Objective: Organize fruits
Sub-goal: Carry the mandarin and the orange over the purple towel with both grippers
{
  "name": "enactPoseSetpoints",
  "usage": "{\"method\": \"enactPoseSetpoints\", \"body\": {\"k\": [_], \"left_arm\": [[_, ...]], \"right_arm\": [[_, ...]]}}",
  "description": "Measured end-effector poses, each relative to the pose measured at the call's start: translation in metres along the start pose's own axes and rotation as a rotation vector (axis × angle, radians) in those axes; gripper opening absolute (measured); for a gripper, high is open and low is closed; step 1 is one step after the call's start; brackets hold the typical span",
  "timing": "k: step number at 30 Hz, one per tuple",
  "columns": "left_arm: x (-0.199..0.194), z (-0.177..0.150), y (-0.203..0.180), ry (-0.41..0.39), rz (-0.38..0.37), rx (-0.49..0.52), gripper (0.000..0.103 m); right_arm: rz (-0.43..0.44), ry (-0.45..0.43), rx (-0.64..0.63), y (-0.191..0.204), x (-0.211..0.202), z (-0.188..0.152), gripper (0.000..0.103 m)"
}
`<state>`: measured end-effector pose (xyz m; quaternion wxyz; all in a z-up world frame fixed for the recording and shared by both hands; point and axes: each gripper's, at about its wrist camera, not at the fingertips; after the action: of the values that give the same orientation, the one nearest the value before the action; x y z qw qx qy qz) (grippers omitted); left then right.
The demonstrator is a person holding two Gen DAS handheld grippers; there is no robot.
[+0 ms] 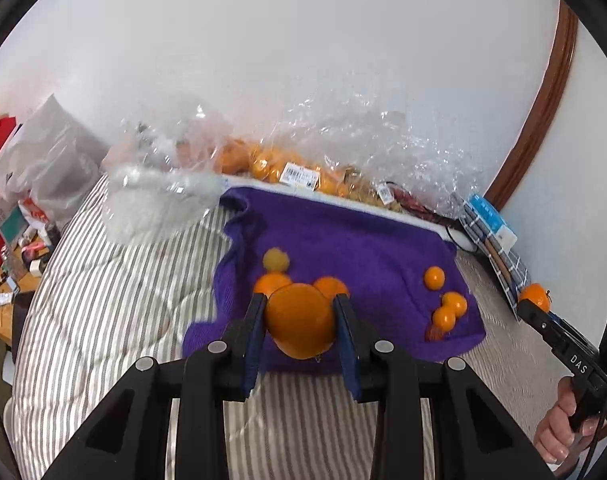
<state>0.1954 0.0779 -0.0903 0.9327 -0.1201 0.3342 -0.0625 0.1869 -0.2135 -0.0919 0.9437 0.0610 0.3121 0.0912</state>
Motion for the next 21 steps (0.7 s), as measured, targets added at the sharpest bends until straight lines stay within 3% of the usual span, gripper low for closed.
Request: {"method": "enactPoseSetpoints", "body": {"k": [14, 21], "left_arm": [[0.071, 0.061, -0.015, 0.001, -0.019, -0.047, 0.032], [0.129, 0.069, -0.019, 0.086, -0.01, -0.032, 0.032]], "right_arm": [[0.025, 0.015, 0.0, 0.001, 0.076, 0.039, 0.043], [0.066, 0.094, 0.0, 0.001, 0.12, 0.026, 0.043]]}}
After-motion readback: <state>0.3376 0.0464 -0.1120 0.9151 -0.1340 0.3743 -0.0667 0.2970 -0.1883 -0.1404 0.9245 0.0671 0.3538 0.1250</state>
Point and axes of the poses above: each gripper's, at about its wrist camera, not at the fingertips, and x roughly the way its jaws point, y to its left, z to its top, and after that the axes turned 3 degrees about -y, right-handed
